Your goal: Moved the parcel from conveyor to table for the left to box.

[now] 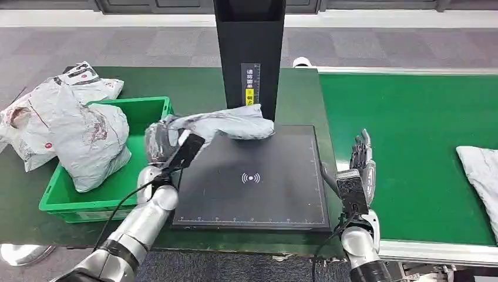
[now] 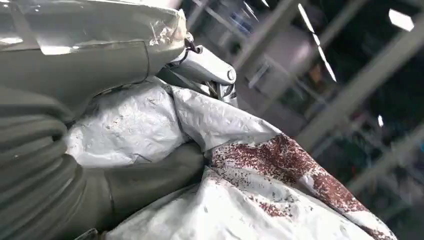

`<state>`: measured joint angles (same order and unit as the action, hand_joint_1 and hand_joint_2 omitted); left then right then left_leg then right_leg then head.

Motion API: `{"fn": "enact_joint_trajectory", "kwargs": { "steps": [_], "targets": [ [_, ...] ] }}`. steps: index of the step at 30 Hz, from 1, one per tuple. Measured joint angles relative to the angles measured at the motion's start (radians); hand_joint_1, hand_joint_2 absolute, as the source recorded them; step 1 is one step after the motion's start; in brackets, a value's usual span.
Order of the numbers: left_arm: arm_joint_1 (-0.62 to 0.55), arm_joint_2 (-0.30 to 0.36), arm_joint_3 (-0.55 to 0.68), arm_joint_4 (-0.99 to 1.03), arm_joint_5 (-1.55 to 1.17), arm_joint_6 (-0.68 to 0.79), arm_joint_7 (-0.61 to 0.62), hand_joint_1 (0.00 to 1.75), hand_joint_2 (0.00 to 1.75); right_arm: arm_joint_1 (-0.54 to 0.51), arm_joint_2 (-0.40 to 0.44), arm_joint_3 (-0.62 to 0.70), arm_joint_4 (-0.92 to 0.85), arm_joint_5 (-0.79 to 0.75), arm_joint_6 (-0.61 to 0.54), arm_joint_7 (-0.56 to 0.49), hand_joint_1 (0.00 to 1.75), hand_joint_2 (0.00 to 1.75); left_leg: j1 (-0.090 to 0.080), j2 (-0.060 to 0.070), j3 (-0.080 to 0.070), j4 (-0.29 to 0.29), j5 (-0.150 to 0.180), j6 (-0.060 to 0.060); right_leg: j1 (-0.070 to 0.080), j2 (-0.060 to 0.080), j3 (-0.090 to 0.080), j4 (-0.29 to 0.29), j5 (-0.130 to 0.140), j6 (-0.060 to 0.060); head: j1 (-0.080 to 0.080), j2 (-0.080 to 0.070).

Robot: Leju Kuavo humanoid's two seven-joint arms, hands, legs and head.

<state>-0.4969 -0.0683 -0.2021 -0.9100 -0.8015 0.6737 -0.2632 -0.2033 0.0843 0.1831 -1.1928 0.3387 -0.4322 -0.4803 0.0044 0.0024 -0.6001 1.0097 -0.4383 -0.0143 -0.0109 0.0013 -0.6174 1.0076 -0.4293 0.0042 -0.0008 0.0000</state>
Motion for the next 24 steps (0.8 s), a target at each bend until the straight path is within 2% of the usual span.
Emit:
{"fn": "enact_joint_trajectory", "kwargs": {
  "steps": [3, 8, 11, 16, 19, 24],
  "targets": [
    [0.037, 0.003, 0.062, -0.096, -0.042, 0.013, -0.041, 1.75, 1.75, 0.0, 0.0, -0.002, -0.001, -0.001, 0.0, 0.0, 0.0, 1.75, 0.001, 0.0, -0.001, 0.0, 0.0, 0.0, 0.0, 0.0, 0.0, 0.0, 0.0, 0.0, 0.0, 0.0],
    [0.09, -0.001, 0.276, -0.277, -0.196, 0.024, -0.093, 1.75, 1.75, 0.013, 0.003, -0.013, -0.004, -0.006, 0.003, -0.001, 0.0, 1.75, 0.001, 0.001, 0.0, 0.0, -0.001, 0.0, -0.001, 0.002, 0.0, 0.0, 0.0, 0.0, 0.0, 0.0],
    [0.123, 0.03, 0.367, -0.342, -0.331, 0.024, 0.007, 1.75, 1.75, 0.039, 0.003, -0.026, -0.022, -0.003, -0.002, 0.002, 0.0, 1.75, 0.001, 0.001, 0.0, 0.0, -0.001, 0.0, 0.001, 0.001, 0.0, 0.0, 0.0, 0.0, 0.0, 0.0],
    [0.15, 0.064, 0.509, -0.414, -0.467, 0.024, 0.067, 1.75, 1.75, 0.08, 0.003, -0.053, -0.066, 0.008, 0.001, 0.016, 0.0, 1.75, 0.002, 0.001, -0.001, 0.0, -0.001, -0.001, 0.002, 0.0, -0.001, 0.0, -0.001, -0.002, 0.0, 0.0],
    [0.162, 0.078, 0.541, -0.425, -0.535, 0.024, 0.108, 1.75, 1.75, 0.091, 0.004, -0.061, -0.077, 0.014, 0.003, 0.019, 0.0, 1.75, 0.002, 0.001, -0.001, 0.0, -0.002, -0.001, 0.002, 0.0, 0.0, 0.0, -0.002, -0.002, 0.0, 0.0],
    [0.197, 0.115, 0.562, -0.413, -0.649, 0.024, 0.274, 1.75, 1.75, 0.113, 0.008, -0.066, -0.103, 0.031, 0.011, 0.023, 0.0, 1.75, 0.002, 0.001, 0.0, 0.0, -0.002, -0.002, 0.002, 0.001, -0.001, 0.0, -0.002, -0.002, 0.0, 0.0]
  ]
}}
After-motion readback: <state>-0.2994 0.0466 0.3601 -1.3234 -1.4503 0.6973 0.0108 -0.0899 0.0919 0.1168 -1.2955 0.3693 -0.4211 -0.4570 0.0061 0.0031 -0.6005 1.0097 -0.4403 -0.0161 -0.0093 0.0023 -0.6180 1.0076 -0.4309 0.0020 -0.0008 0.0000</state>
